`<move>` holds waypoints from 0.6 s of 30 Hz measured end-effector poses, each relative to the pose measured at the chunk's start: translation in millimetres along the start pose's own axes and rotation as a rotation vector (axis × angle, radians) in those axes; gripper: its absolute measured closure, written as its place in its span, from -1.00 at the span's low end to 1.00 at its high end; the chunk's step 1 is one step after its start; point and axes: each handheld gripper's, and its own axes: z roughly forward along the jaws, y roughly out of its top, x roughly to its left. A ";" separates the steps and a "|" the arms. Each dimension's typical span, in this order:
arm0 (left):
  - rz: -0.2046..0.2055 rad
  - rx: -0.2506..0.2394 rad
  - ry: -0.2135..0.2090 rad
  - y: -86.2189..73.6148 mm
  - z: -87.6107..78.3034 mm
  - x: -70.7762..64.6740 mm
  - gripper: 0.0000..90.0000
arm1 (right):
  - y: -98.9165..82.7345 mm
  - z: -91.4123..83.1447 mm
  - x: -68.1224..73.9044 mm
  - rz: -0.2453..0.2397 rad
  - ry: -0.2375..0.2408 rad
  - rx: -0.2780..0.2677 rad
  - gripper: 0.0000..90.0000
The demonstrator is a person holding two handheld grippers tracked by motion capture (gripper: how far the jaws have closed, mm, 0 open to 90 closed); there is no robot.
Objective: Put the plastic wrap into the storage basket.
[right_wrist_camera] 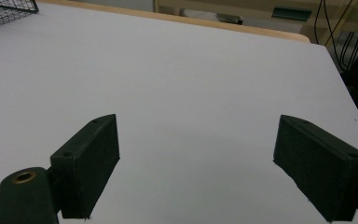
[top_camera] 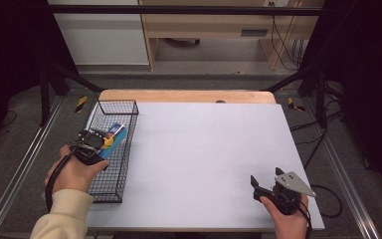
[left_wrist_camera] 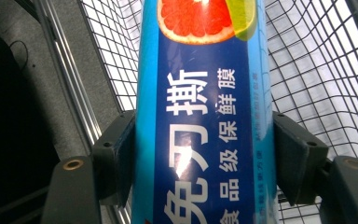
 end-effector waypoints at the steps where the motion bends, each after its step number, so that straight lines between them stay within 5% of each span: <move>1: 0.002 0.009 0.000 0.7 1.8 -0.7 -0.29 | 0.0 -0.1 -0.1 0.001 -0.001 0.000 -0.68; 18: 0.009 0.030 -0.012 1.2 10.6 -4.5 -0.29 | 0.2 -0.6 -1.0 0.005 -0.002 0.001 -0.68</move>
